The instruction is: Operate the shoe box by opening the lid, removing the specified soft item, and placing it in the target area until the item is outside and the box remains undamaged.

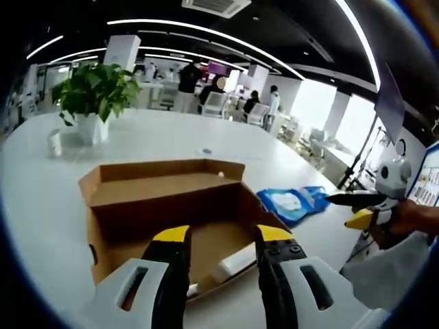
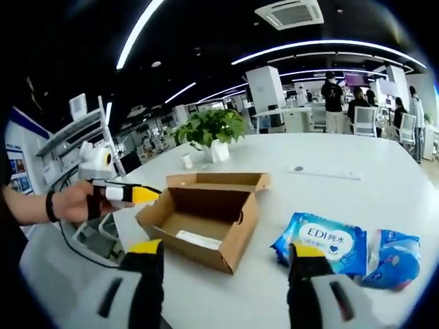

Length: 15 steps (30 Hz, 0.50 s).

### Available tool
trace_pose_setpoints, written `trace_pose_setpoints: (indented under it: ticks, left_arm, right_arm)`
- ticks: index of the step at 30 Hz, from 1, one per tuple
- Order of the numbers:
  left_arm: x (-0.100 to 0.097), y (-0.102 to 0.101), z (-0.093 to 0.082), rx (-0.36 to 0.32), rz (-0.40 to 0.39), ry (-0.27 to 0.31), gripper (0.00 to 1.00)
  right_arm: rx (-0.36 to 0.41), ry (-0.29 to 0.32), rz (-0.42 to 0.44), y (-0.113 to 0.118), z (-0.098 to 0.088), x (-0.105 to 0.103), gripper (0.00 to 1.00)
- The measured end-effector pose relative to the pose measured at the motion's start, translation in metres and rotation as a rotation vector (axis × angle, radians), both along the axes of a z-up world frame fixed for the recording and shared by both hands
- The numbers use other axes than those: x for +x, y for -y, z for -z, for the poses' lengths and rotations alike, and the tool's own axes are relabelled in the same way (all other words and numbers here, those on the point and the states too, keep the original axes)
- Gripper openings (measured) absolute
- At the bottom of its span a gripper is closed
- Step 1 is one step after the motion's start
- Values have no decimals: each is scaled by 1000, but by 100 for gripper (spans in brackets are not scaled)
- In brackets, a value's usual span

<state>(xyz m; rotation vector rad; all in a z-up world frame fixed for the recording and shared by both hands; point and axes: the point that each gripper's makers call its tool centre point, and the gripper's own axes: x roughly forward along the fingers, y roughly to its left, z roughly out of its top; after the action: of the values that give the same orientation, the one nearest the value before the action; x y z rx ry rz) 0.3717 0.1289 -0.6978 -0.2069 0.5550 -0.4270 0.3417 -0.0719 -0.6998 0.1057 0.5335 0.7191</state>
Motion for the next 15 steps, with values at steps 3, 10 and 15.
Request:
trace_pose_setpoints:
  ticks: [3, 10, 15]
  left_arm:
    - [0, -1, -1, -6, -7, 1, 37]
    - [-1, -1, -1, -15, -7, 1, 37]
    - [-2, 6, 2, -19, 15, -11, 37]
  right_arm:
    - [12, 0, 16, -3, 2, -2, 73]
    - [-25, 1, -9, -13, 10, -12, 73]
    - [-13, -5, -3, -19, 14, -17, 73]
